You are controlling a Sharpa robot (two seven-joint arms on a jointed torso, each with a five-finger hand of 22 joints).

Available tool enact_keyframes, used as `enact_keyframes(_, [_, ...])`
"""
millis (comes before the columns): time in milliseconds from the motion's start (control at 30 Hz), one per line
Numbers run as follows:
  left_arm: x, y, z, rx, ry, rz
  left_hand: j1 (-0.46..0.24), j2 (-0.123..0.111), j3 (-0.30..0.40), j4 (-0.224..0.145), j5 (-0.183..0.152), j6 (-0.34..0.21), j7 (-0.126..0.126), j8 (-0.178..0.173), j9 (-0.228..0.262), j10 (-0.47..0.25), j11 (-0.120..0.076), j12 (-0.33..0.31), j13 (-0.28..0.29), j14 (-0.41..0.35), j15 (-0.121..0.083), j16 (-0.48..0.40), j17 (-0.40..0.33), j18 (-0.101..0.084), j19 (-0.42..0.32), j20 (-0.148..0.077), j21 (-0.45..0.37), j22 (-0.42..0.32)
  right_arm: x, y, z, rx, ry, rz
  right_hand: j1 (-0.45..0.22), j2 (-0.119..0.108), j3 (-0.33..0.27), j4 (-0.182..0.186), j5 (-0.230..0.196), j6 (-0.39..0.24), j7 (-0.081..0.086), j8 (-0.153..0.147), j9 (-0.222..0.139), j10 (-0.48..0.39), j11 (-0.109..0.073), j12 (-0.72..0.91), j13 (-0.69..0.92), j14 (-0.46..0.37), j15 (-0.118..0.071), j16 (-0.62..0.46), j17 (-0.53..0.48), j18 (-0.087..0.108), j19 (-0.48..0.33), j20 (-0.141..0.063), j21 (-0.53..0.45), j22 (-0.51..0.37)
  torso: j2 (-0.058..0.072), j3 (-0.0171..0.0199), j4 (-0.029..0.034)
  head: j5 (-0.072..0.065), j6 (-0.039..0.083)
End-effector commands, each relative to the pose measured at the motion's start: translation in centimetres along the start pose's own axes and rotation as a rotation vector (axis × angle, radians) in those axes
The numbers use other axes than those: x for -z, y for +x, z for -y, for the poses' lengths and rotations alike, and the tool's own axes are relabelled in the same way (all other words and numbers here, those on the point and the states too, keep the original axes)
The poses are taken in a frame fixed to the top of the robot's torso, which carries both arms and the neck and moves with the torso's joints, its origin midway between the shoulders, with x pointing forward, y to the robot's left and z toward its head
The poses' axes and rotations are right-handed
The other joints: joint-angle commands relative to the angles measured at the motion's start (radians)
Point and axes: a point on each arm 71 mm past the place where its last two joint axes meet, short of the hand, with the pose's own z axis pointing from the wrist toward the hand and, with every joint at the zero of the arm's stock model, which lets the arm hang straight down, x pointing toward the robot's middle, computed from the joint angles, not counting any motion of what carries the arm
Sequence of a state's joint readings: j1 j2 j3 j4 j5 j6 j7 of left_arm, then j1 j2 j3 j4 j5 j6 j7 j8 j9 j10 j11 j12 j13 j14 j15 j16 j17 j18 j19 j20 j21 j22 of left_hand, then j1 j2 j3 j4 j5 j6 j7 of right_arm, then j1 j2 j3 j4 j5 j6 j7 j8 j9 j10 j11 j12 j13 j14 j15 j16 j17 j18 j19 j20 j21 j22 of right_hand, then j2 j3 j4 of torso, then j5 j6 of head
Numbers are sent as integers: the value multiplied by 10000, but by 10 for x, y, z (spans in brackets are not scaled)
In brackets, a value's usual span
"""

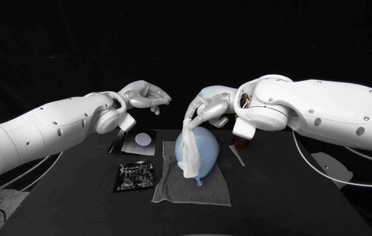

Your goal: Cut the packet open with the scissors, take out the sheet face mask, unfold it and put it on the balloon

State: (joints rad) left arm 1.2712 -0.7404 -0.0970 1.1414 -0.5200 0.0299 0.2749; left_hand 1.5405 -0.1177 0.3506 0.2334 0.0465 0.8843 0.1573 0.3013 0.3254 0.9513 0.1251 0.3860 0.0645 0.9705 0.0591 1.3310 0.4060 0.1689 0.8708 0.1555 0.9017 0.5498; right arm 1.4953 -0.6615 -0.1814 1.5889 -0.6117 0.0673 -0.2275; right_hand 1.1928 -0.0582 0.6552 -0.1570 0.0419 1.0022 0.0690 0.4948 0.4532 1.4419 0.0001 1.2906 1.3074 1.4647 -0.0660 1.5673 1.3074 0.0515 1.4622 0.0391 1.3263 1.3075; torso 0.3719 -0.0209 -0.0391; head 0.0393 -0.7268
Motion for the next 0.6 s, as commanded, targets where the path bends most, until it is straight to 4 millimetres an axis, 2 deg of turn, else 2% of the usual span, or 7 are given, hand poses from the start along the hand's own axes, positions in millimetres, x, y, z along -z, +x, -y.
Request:
enact_keyframes(33, [0,0,1,640,138,178,-91,-2,6,75,16,88,14,-54,-11,124,-21,-74,6,112,-4,41,-17,161,116,5,6,-17,5,1,1,3631,643,-725,94,-4,-4,19,68,-12,26,49,23,293,-78,27,717,1061,-30,35,2634,-35,423,-26,114,1964,4,11,-15,-48,45])
enact_keyframes(300, [-1,2,4,1094,341,534,-118,-56,37,84,16,146,-3,-107,-9,268,-50,-232,6,292,-45,92,-24,165,291,-45,36,-33,19,-25,-9,8454,1498,670,119,-89,-39,-3,67,57,13,98,47,344,-85,115,782,1061,-17,35,2634,-58,458,-16,216,1995,27,1,-12,-168,78])
enact_keyframes(433, [-2,8,8,1283,490,449,-240,-236,-48,130,15,179,-69,-156,-9,303,-47,-398,-1,484,-59,130,-1,164,455,-74,55,-53,27,-33,-14,10090,1711,1377,121,-115,-49,2,67,85,4,111,52,365,-87,146,805,1061,-10,35,2634,-72,479,-11,281,2014,35,7,-6,-196,59])
enact_keyframes(600, [-2,16,13,1451,664,167,-432,-508,-254,212,14,131,-98,-263,-29,249,-23,-670,-10,710,-50,130,111,157,598,-82,12,-114,33,-31,-22,11370,1710,1916,122,-136,-54,10,67,112,-4,121,54,384,-90,166,820,1061,-3,35,2634,-78,488,-6,305,2021,35,13,-11,-168,10])
